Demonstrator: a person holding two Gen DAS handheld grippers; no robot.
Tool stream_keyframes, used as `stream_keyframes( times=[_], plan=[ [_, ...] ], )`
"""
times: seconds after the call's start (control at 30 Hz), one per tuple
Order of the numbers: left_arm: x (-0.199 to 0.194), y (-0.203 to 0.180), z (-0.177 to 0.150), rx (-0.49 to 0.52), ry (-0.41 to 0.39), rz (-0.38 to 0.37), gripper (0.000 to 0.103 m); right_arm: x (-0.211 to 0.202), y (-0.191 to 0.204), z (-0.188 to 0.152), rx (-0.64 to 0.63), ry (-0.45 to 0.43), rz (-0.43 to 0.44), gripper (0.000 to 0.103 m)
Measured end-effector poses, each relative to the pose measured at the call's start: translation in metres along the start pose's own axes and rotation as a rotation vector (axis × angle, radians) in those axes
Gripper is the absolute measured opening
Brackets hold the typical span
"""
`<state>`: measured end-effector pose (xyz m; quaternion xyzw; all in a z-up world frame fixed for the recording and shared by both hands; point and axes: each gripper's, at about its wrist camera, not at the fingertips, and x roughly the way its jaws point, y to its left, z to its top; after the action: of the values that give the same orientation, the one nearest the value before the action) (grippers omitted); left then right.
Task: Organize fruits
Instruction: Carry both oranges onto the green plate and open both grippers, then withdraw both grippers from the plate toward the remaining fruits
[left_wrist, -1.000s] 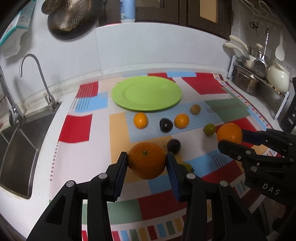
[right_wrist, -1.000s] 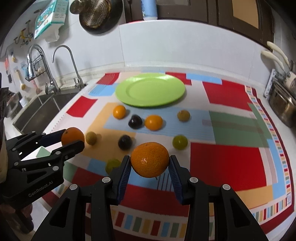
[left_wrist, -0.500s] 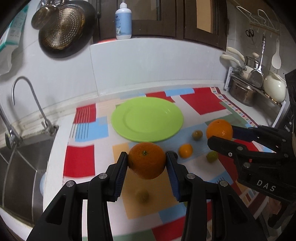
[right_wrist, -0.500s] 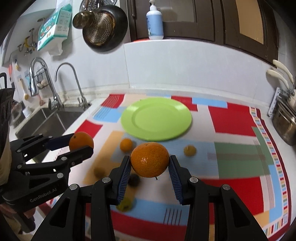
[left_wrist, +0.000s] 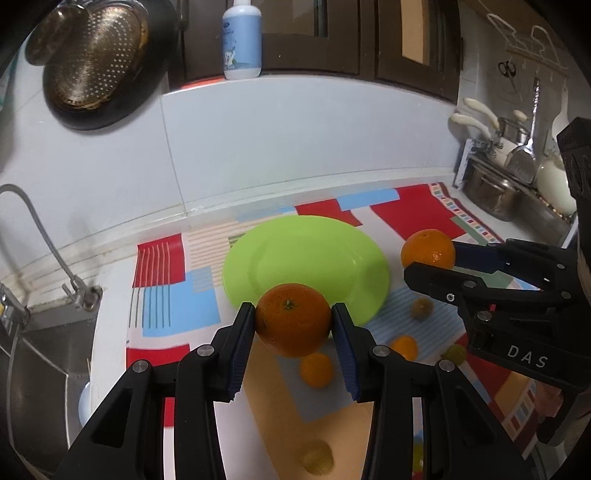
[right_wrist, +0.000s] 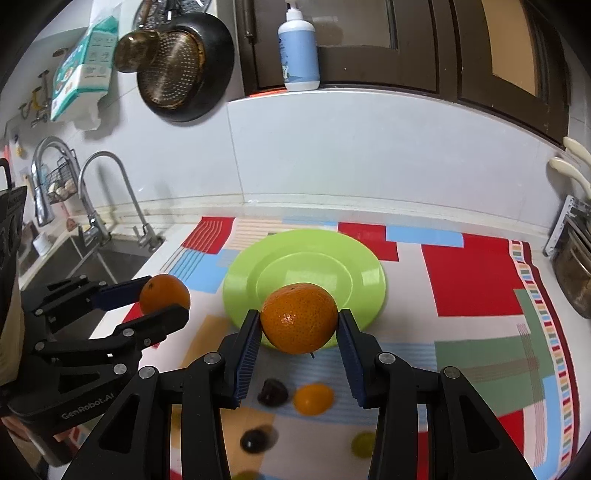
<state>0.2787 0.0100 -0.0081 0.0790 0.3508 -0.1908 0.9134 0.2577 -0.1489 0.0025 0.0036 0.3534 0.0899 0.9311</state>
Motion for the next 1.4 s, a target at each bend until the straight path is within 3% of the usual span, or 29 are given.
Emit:
stream_keyframes(
  times=[0.37, 0.87, 1.0, 1.13, 1.4],
  plan=[
    [0.053, 0.015, 0.016, -0.031, 0.087, -0.028, 0.042, 0.055, -0.015, 0.019, -0.012, 0.102, 0.021, 0.043],
    [0.108, 0.019, 0.014, -0.039, 0.205, -0.036, 0.042, 0.115, -0.030, 0.017, 0.008, 0.232, 0.044, 0.043],
    [0.112, 0.021, 0.014, -0.043, 0.221, -0.036, 0.042, 0.121, -0.029, 0.016, 0.003, 0.243, 0.043, 0.043],
    [0.104, 0.023, 0.014, -0.033, 0.195, -0.010, 0.055, 0.120, -0.029, 0.017, -0.003, 0.232, 0.018, 0.046],
    [0.066, 0.021, 0.016, -0.019, 0.130, 0.031, 0.063, 0.087, -0.026, 0.019, 0.009, 0.163, 0.002, 0.049]
  ],
)
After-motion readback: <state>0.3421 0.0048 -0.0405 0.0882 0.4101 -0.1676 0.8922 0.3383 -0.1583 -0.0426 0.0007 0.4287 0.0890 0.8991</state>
